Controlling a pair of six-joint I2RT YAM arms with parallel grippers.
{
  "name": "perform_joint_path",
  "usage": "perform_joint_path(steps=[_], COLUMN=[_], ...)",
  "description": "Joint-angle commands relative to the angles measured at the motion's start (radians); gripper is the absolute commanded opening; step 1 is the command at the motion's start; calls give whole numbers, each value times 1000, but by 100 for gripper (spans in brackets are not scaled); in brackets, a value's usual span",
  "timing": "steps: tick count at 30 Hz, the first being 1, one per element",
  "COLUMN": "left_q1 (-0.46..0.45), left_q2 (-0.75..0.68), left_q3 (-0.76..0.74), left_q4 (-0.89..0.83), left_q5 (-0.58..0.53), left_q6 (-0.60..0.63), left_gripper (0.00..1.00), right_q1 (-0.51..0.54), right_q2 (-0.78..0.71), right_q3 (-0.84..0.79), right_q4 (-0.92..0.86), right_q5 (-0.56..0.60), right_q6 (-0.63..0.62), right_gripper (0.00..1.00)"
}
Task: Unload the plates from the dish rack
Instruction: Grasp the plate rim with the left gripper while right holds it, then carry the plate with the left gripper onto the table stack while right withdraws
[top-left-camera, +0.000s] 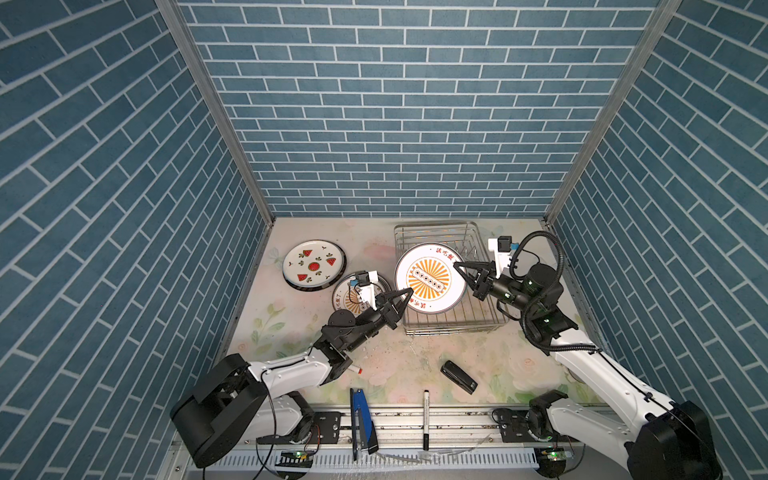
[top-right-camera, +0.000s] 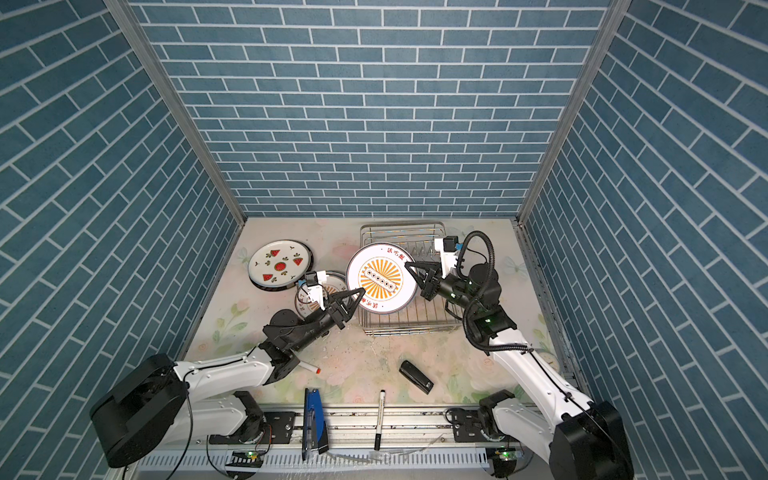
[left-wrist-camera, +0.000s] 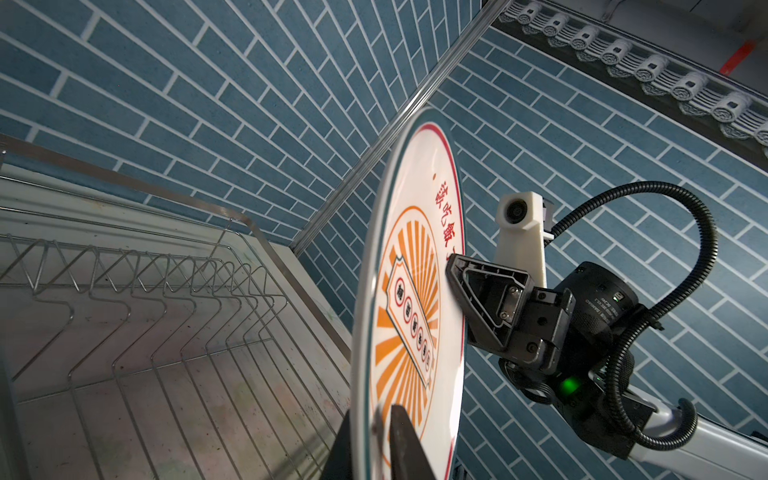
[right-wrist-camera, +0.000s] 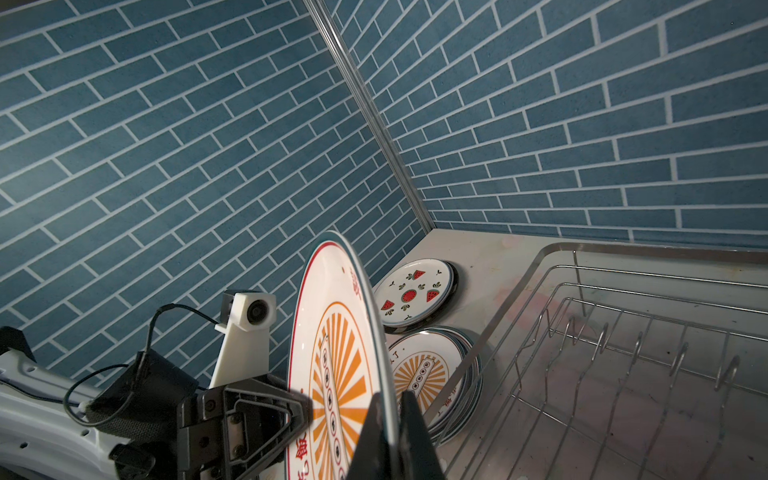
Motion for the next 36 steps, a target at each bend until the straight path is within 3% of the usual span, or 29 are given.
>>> perform_joint_path(steps=[1, 7, 11, 16, 19, 24, 26, 29, 32, 36], left_q1=[-11, -11, -11, -7, 1, 13, 16, 38, 71, 88], left_q2=[12, 14, 14, 18, 24, 29, 45, 46, 46, 41], left_q3=[16, 21, 22, -7, -69, -47, -62, -71, -69, -95], left_q4=[0, -2, -14, 20, 137, 106, 161, 178, 153, 193], left_q5=[-13, -2, -6, -52, -103, -56, -65, -60, -37, -41], left_q6=[16, 9, 6, -54, -111, -149, -161, -180, -221, -235], left_gripper=[10, 8, 0, 0, 0, 0, 0, 0, 0, 0], right_q1=[1, 3, 2, 2, 2, 3, 3, 3, 3, 3], right_q2=[17, 66, 84, 91, 92, 113, 117, 111, 109, 112], right_q3=[13, 39, 57, 65, 77, 94, 97, 113, 134, 121], right_q4=[61, 42, -1, -19, -66, -83, -88, -153, -234, -204], right_q5=[-51, -79, -68, -71, -46, -57, -66, -15, 59, 61], right_q6=[37, 37, 19, 14, 2, -2, 0, 5, -15, -18], right_gripper=[0, 0, 0, 21, 25, 30, 41, 98, 99, 99])
